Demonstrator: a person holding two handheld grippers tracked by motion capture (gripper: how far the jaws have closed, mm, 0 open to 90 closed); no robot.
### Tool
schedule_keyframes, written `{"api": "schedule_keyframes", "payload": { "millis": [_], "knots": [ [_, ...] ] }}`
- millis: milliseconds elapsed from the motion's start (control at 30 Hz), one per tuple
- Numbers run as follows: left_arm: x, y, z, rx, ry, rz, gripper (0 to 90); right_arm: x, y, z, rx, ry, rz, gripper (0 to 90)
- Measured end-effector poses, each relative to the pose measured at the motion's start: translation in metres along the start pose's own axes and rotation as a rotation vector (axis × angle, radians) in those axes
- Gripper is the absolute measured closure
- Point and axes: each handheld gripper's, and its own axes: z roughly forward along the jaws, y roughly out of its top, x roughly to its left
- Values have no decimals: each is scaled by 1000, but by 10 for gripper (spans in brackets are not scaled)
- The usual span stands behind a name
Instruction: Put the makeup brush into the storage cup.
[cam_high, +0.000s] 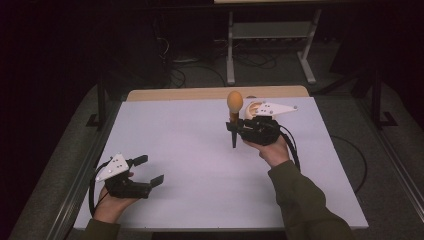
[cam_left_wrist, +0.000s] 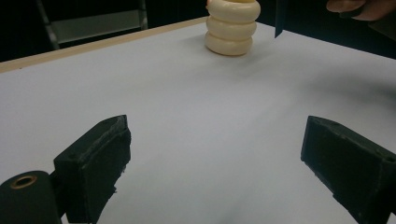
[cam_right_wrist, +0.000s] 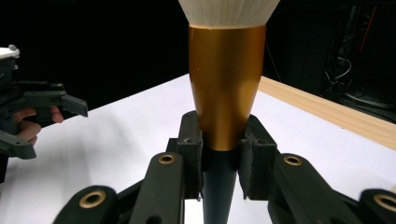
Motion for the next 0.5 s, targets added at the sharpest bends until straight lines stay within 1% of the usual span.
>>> {"api": "schedule_keyframes", "payload": {
  "millis": [133,233,500],
  "knots": [
    [0,0,0,7,1,6,81,-5,2,-1,-2,-9,0,722],
    [1,0,0,10,-2,9,81,-9,5,-3,-5,-24,3,722],
    [1,-1,0,11,-5,3,81,-22,14,-10,-16,-65,11,722]
  ]
}}
